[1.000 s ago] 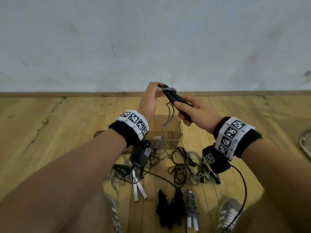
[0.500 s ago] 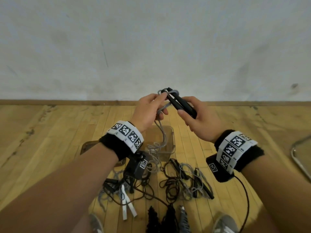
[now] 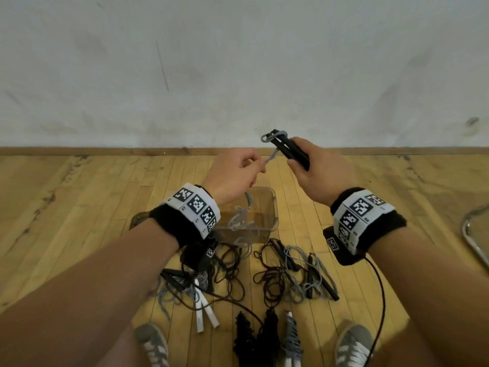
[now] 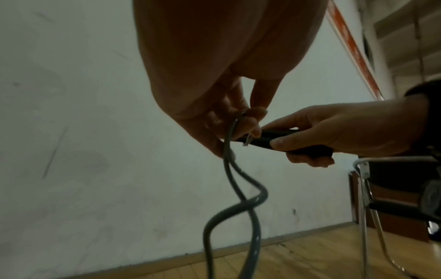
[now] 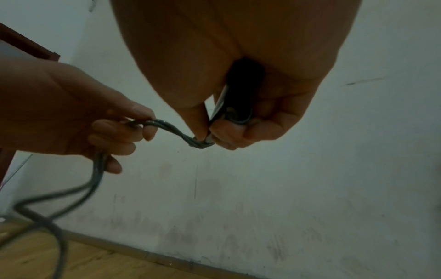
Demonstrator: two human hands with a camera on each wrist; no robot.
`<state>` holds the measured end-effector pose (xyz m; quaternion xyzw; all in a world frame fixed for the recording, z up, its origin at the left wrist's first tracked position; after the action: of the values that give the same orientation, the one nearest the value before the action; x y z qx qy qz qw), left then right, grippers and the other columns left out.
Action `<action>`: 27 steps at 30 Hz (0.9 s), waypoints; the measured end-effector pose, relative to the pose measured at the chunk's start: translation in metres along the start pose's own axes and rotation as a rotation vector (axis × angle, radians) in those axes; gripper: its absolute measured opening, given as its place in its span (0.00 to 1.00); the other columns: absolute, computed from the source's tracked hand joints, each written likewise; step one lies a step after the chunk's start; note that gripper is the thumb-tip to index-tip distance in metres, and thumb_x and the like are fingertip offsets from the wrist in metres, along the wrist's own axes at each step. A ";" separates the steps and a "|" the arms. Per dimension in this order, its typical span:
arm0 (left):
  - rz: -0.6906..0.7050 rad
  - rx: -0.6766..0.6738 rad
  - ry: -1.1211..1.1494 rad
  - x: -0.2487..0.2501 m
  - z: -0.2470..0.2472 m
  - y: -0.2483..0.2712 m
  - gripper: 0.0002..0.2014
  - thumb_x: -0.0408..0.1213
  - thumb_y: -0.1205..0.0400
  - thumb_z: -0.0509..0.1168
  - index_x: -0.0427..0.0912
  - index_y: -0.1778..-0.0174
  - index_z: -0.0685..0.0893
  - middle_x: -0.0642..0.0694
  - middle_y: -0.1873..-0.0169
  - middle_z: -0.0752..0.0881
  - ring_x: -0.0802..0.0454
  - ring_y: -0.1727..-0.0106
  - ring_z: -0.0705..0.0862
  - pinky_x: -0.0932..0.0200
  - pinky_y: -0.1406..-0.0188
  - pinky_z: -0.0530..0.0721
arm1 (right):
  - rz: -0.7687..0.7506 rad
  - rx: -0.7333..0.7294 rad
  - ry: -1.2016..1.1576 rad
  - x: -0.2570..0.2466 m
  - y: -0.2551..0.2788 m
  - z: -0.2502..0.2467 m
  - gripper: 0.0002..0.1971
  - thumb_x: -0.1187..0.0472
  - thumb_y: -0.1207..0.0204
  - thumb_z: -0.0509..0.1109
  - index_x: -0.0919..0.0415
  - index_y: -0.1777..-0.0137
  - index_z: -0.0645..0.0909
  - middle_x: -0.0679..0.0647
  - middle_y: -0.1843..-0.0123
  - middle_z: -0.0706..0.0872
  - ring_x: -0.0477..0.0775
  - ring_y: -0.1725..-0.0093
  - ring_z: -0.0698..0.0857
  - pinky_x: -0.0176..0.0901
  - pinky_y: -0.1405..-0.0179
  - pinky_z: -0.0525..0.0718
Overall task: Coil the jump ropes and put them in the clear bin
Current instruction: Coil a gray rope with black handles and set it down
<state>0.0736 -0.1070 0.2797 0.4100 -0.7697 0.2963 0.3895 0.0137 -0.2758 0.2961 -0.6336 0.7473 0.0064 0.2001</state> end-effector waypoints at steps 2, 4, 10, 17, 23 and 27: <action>0.060 0.005 -0.112 0.005 -0.001 0.002 0.11 0.44 0.11 0.64 0.50 0.54 0.90 0.48 0.72 0.83 0.54 0.73 0.76 0.56 0.68 0.76 | -0.006 -0.029 0.057 -0.002 0.000 0.001 0.17 0.48 0.13 0.62 0.42 0.25 0.74 0.46 0.56 0.85 0.53 0.62 0.83 0.38 0.73 0.71; 0.106 0.023 -0.194 0.011 -0.003 0.002 0.12 0.46 0.10 0.62 0.50 0.51 0.90 0.50 0.72 0.82 0.55 0.74 0.73 0.58 0.71 0.71 | -0.046 -0.059 0.076 -0.005 0.002 0.002 0.17 0.48 0.13 0.63 0.42 0.26 0.75 0.45 0.53 0.87 0.52 0.60 0.84 0.38 0.72 0.72; 0.229 0.023 -0.300 0.019 -0.012 -0.008 0.12 0.44 0.10 0.62 0.45 0.47 0.91 0.55 0.59 0.87 0.58 0.58 0.82 0.58 0.58 0.76 | -0.228 -0.262 0.041 -0.017 0.012 0.015 0.17 0.44 0.16 0.69 0.37 0.28 0.80 0.43 0.50 0.90 0.48 0.56 0.85 0.40 0.63 0.79; 0.093 -0.041 0.092 -0.002 -0.021 -0.019 0.06 0.41 0.14 0.70 0.50 0.51 0.94 0.60 0.60 0.91 0.68 0.58 0.86 0.75 0.56 0.79 | -0.282 -0.305 -0.305 -0.023 0.023 0.014 0.22 0.48 0.20 0.76 0.41 0.26 0.82 0.33 0.50 0.89 0.30 0.56 0.84 0.29 0.54 0.78; -0.213 -0.198 0.861 -0.015 -0.004 -0.015 0.10 0.32 0.12 0.62 0.41 0.52 0.90 0.50 0.68 0.83 0.59 0.72 0.73 0.66 0.70 0.74 | -0.211 -0.231 -0.784 -0.035 0.027 -0.004 0.19 0.60 0.18 0.74 0.47 0.29 0.81 0.38 0.72 0.84 0.41 0.78 0.78 0.30 0.78 0.75; -0.222 -0.117 0.834 -0.010 0.016 -0.009 0.07 0.37 0.11 0.65 0.43 0.45 0.88 0.50 0.65 0.87 0.59 0.72 0.77 0.66 0.71 0.79 | -0.097 -0.051 -0.914 -0.022 0.014 -0.007 0.16 0.61 0.17 0.74 0.52 0.30 0.83 0.45 0.74 0.80 0.46 0.78 0.75 0.38 0.80 0.76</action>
<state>0.0790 -0.1199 0.2638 0.3126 -0.5133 0.3489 0.7191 0.0009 -0.2538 0.3058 -0.6046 0.5516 0.2943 0.4936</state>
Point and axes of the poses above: each hand's wrist, its own y-axis away from the middle knuckle, its own z-axis out of the palm, x = y × z, the point moved 8 cm from there along -y, towards the middle knuckle
